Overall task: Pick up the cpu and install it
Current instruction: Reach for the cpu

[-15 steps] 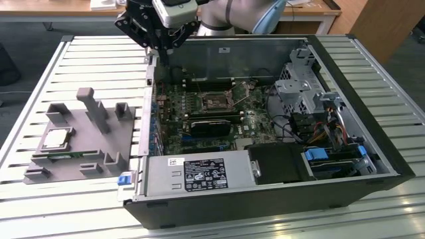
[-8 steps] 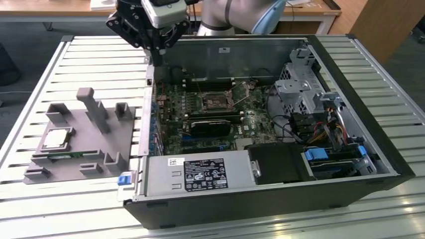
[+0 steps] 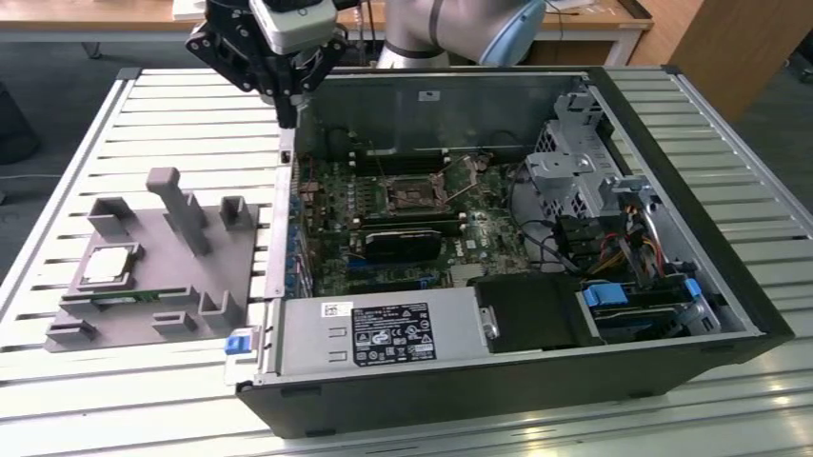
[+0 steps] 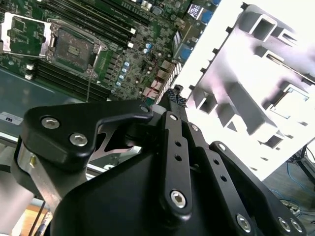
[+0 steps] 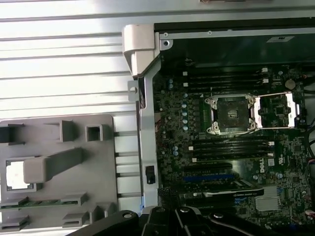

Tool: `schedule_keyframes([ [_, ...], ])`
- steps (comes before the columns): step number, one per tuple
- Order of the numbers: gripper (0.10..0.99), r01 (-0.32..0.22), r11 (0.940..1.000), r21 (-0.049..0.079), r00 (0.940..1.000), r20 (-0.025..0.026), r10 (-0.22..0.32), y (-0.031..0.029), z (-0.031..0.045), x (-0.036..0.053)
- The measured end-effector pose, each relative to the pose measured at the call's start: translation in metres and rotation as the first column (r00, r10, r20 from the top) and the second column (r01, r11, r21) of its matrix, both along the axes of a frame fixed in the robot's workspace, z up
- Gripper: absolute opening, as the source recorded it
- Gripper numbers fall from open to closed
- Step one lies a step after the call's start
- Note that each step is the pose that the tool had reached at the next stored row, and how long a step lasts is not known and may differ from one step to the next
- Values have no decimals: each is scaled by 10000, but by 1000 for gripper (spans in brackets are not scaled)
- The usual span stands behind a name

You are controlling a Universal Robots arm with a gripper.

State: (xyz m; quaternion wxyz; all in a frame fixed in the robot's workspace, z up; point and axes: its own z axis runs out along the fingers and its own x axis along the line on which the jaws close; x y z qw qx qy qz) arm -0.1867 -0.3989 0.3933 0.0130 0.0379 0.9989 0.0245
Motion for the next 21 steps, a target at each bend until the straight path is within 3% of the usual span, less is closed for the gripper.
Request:
schedule_keyframes([
  [21,106,0,10000,-1,10000,-1,0,0,0,-218],
])
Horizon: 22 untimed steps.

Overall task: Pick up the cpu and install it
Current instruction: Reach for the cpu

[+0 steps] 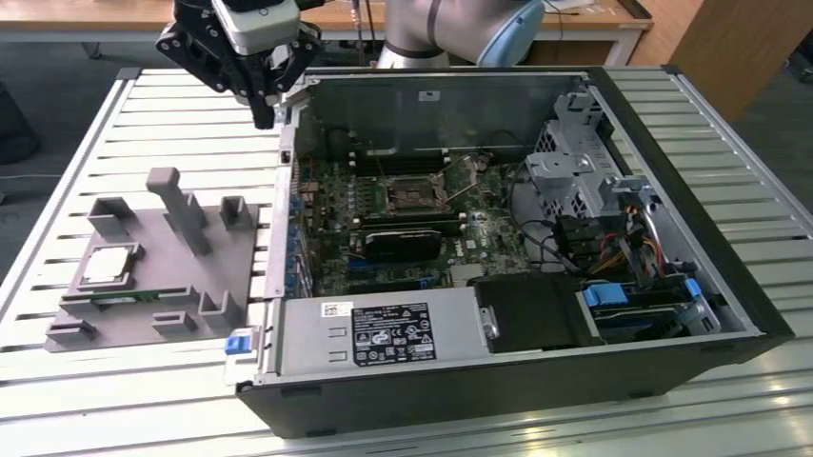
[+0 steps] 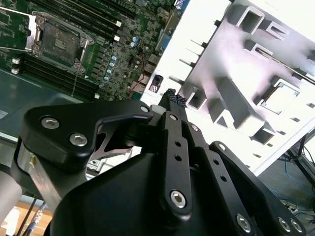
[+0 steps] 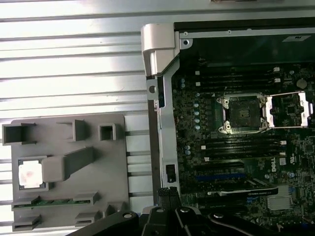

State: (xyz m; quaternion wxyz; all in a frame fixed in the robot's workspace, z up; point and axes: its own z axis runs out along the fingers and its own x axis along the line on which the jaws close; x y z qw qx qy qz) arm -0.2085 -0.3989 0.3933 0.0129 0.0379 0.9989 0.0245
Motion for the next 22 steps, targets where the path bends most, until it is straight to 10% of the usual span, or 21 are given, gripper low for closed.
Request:
schedule_keyframes([
  [22,106,0,10000,0,10000,0,0,0,0,-222],
])
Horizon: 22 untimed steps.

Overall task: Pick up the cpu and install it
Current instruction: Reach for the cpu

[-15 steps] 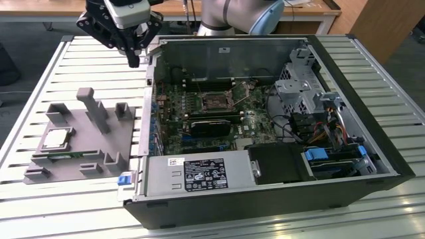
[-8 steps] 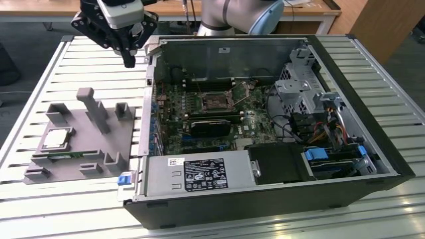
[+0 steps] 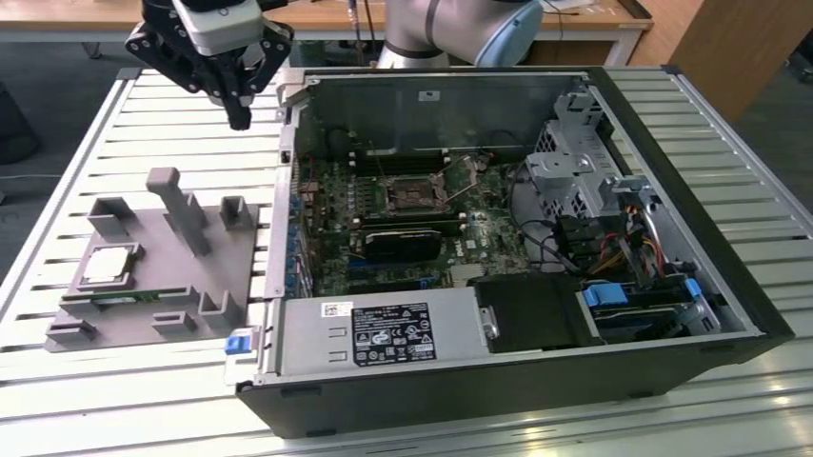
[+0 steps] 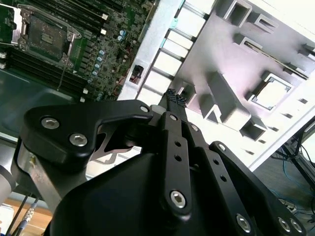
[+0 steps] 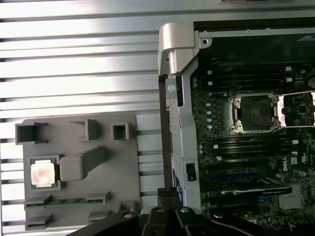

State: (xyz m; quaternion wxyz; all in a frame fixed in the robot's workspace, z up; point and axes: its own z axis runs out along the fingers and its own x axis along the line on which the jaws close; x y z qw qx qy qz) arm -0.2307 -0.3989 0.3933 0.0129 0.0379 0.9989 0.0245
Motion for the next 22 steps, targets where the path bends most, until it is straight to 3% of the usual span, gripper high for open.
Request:
schedule_keyframes([
  [22,106,0,10000,1,10000,1,0,0,0,-216],
])
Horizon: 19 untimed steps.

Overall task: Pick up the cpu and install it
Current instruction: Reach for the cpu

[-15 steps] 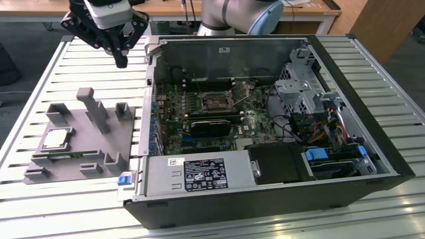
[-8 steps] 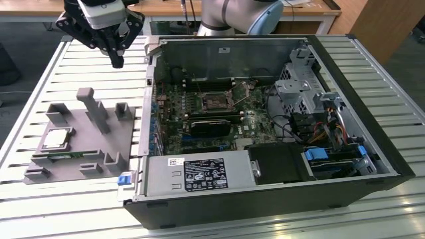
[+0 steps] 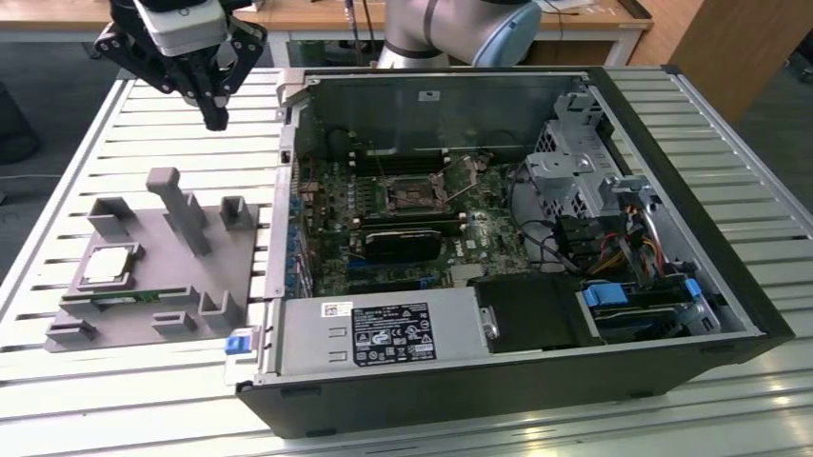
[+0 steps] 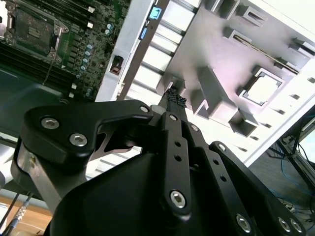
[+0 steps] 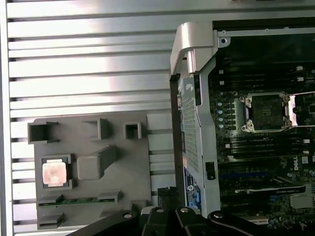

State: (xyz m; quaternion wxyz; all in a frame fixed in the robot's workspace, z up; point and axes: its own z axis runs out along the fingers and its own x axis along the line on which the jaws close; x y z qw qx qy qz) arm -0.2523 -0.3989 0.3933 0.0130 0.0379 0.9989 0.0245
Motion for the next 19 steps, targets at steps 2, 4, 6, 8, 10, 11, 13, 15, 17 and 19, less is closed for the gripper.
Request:
schedule_keyframes([
  [2,106,0,10000,0,10000,-1,0,0,0,-21],
  [4,106,0,10000,0,10000,0,0,0,0,-44],
  [6,106,-1,10000,-1,10000,-1,1,0,0,-65],
  [8,106,0,10000,0,10000,0,0,0,0,-86],
  [10,106,0,10000,0,10000,0,0,0,0,-106],
  [11,106,0,10000,0,10000,0,0,0,0,-117],
  [13,106,0,10000,0,10000,-1,0,0,0,-135],
  [15,106,0,10000,0,10000,0,0,0,0,-153],
  [17,106,0,10000,0,10000,0,0,0,0,-171],
  [19,106,0,10000,0,10000,0,0,0,0,-192],
])
